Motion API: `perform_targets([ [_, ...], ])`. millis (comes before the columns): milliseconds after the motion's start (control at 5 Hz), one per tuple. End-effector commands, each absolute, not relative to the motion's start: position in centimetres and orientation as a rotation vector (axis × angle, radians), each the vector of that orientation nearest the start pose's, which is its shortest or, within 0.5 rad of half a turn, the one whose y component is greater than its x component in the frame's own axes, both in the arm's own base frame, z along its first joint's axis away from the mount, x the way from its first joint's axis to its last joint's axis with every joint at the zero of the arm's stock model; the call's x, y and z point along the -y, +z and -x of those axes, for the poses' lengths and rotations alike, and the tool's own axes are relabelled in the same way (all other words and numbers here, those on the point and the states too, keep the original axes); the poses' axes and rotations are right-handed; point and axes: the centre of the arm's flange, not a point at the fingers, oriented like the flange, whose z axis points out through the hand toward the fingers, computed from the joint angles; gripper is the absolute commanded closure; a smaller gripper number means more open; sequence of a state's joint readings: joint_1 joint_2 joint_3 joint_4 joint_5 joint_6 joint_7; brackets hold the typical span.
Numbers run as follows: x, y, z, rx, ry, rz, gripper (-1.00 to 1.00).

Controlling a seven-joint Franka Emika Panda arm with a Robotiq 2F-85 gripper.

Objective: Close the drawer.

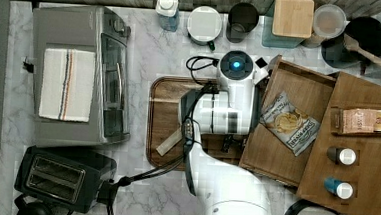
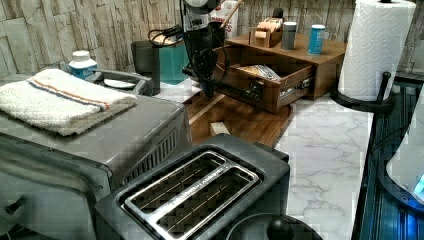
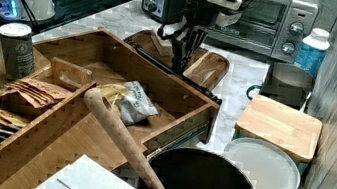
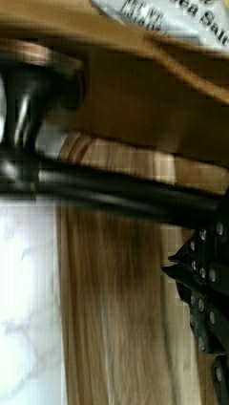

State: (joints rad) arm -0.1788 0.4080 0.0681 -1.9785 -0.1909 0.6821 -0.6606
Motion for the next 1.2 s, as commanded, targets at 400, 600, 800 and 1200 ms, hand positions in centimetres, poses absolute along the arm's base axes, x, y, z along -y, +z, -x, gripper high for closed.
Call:
perform_targets([
  [400,31.0,31.5,-53.8,-0.375,-0.087,3.294,1.00],
  [600,34.6,31.7,-52.0,-0.386,-0.028,3.323,1.00],
  [800,37.5,31.6,-49.9,-0.521,-0.017,3.345,1.00],
  [1200,37.5,30.8,-49.1,-0.846,0.142,3.418,1.00],
])
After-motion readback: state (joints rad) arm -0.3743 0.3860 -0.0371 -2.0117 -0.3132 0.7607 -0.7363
